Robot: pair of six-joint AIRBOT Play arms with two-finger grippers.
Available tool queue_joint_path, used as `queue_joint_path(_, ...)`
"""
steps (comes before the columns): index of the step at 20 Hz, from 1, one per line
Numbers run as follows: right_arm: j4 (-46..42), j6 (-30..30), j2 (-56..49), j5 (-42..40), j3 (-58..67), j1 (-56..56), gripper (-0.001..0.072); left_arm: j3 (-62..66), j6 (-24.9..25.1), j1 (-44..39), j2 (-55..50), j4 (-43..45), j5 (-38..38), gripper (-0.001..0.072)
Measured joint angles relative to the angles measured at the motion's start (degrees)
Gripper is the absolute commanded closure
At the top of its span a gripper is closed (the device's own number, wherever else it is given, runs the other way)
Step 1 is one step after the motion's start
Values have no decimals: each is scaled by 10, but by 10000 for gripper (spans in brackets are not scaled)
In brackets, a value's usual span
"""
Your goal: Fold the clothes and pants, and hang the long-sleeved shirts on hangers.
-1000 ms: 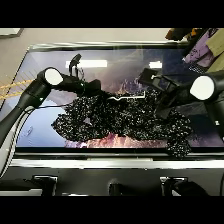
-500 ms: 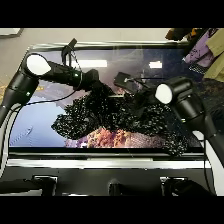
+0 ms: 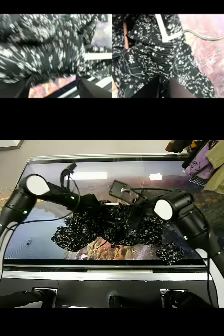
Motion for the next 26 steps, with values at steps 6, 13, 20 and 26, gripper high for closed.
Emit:
queue_joint_path(6,116,-101,8,30,0,-74,675,23,137,74,33,0,-61,37)
queue_joint_path(13,208,-265,-1,89,0,-124,675,-37,344,59,38,18,-121,39)
queue_joint_path(20,231,-306,-16,91,0,-129,675,-105,509,13,39,-5,-106,43)
queue_joint_path(26,244,-311,-19,88,0,-130,673,-139,549,-3,39,-14,-37,680)
